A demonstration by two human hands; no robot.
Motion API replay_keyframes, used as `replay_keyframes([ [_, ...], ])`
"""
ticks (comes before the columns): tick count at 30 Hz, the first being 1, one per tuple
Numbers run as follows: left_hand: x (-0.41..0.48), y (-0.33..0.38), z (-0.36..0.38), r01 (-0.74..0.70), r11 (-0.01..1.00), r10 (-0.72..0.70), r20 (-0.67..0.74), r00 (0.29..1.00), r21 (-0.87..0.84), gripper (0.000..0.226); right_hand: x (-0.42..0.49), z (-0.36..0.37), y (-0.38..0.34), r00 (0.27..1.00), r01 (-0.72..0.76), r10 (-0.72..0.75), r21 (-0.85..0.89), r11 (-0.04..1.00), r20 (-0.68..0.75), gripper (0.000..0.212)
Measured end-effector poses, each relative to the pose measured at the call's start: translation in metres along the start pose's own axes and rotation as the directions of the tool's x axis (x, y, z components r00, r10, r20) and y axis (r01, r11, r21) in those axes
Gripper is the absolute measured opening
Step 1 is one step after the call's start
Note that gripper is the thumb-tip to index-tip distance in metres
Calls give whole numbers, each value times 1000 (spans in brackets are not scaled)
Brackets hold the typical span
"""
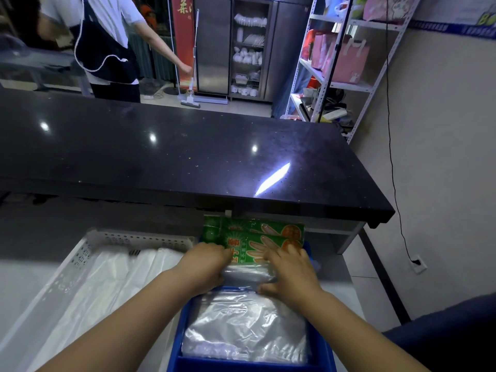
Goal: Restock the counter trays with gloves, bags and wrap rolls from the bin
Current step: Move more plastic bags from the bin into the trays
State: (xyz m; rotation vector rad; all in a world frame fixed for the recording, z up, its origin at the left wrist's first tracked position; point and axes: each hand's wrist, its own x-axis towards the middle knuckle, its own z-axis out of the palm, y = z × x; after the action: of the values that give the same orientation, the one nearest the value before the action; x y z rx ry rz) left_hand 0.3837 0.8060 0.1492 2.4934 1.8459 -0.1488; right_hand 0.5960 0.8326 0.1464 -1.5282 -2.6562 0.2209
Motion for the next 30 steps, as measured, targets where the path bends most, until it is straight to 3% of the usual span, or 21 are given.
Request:
replay_keyframes([
  [4,-9,2,-7,-107,994,107,-251,962,13,59,8,-1,-2,999,32,-33,-86,996,-2,64],
  [7,-18,14,-3,-258,964,264,-387,883,70,47,9,-3,-8,993,32,-57,-222,975,-107,64],
  [10,-24,24,9,-337,936,351,-338,873,102,32,10,-3,-18,980,-66,12,-267,961,-198,63],
  [14,-27,22,12,-269,950,300,-214,930,161,26,12,8,-16,991,-77,65,-105,991,-114,64],
  [18,-22,19,11,-225,974,227,-207,952,33,32,1,-1,-3,981,98,-108,-67,993,-163,73],
  [20,-18,18,13,-241,966,227,-144,963,-93,38,-5,0,9,948,195,-225,-145,970,-227,60],
  [24,-17,19,15,-220,962,214,-51,975,-161,40,-14,2,27,974,223,-228,-177,959,-8,26],
  [27,-16,18,13,-184,942,192,1,981,-282,36,-16,5,32,987,138,-130,-88,986,95,33],
  [30,-17,14,8,-161,885,160,-41,986,-437,30,-18,2,33,992,52,-54,16,999,114,40],
])
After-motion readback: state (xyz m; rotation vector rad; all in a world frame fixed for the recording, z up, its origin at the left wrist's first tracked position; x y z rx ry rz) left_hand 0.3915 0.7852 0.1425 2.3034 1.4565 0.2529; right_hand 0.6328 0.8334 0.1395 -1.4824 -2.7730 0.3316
